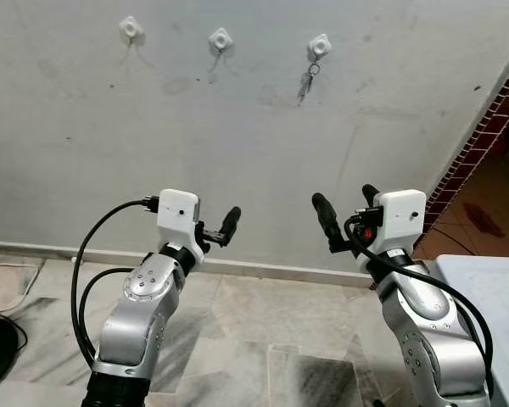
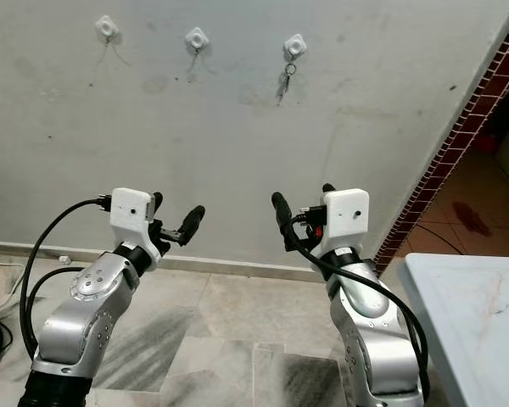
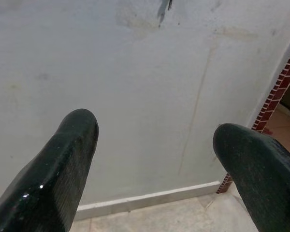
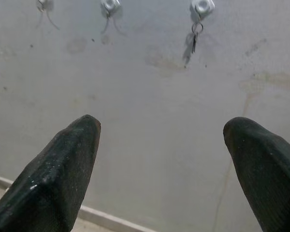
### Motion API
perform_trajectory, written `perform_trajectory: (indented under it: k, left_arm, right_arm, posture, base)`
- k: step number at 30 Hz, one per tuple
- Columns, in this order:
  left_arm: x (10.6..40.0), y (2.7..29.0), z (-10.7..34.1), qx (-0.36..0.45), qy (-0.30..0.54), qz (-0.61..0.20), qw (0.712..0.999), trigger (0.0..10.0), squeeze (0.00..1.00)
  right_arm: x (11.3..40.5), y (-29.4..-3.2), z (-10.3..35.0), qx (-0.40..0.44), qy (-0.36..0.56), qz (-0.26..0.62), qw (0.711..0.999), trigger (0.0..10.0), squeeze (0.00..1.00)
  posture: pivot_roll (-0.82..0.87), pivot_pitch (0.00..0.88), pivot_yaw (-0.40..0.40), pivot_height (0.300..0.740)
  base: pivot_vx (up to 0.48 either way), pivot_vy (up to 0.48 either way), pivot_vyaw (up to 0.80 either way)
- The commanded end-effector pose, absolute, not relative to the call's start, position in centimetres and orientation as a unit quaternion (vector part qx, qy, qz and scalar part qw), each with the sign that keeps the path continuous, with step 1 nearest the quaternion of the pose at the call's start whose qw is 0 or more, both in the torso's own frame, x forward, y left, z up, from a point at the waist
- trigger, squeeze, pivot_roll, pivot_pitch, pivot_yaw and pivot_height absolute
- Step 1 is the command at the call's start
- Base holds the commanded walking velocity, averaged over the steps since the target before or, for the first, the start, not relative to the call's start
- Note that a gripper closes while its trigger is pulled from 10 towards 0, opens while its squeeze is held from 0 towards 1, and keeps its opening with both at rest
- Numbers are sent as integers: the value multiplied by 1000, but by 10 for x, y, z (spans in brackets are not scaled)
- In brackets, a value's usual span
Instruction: Hang keys on a hook
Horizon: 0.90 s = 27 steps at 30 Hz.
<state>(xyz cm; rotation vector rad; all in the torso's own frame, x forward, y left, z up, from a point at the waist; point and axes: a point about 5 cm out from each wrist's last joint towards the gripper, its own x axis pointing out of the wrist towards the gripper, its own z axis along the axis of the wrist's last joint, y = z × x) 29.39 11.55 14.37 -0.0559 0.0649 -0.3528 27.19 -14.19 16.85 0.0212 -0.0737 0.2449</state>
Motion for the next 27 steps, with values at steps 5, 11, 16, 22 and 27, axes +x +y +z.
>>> perform_trajectory:
  k: [5, 11, 16, 22, 27]
  left_arm:
    - [297, 115, 143, -22, 32, -177, 983, 10000, 0]
    - [297, 114, 142, -21, 33, -178, 983, 10000, 0]
    - [297, 114, 142, -21, 33, -179, 983, 10000, 0]
    - [297, 114, 142, -20, 31, -180, 983, 10000, 0]
    - [298, 115, 143, -23, 28, -181, 983, 10000, 0]
  right_arm:
    - [269, -145, 170, 10, -36, 111, 993, 10000, 0]
    - [268, -145, 169, 10, -34, 110, 993, 10000, 0]
    - [269, -146, 170, 8, -34, 109, 993, 10000, 0]
    - [270, -150, 172, 7, -38, 101, 994, 10000, 0]
    - [271, -151, 172, 6, -40, 99, 994, 10000, 0]
  posture:
    - [56, 0, -48, 740]
    - [51, 0, -47, 740]
    - [53, 0, -48, 740]
    - [53, 0, -48, 740]
    - [53, 0, -48, 740]
  base:
    - [-313, 0, 0]
    - [-430, 0, 0]
    - [-428, 0, 0]
    - [-376, 0, 0]
    - [-56, 0, 0]
